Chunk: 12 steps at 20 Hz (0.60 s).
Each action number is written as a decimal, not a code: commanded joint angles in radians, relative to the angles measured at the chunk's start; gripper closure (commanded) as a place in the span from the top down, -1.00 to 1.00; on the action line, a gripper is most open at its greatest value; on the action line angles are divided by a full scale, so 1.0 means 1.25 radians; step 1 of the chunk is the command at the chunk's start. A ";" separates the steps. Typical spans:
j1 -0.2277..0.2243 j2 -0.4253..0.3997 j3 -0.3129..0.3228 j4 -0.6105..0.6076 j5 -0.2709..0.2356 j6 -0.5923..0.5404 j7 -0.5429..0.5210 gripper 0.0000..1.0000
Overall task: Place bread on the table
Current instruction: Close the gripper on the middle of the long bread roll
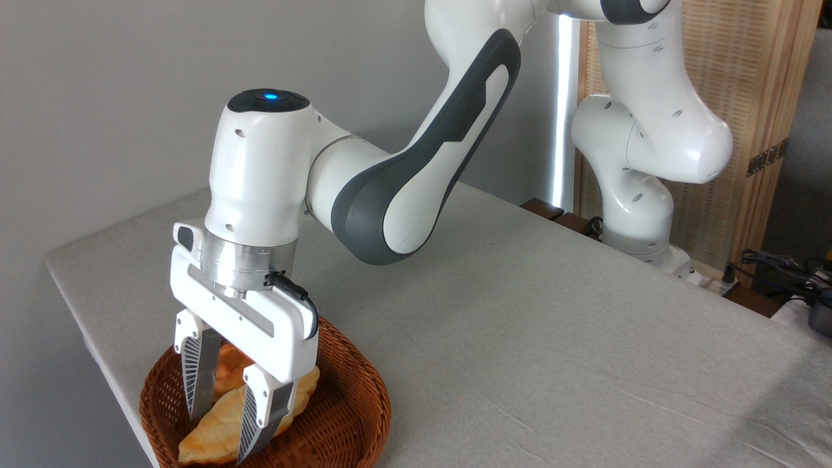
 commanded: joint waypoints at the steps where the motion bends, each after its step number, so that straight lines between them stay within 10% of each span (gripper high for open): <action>1: 0.002 0.008 -0.003 0.002 0.005 0.003 0.006 1.00; 12: 0.001 -0.007 -0.007 -0.002 0.005 -0.133 0.007 1.00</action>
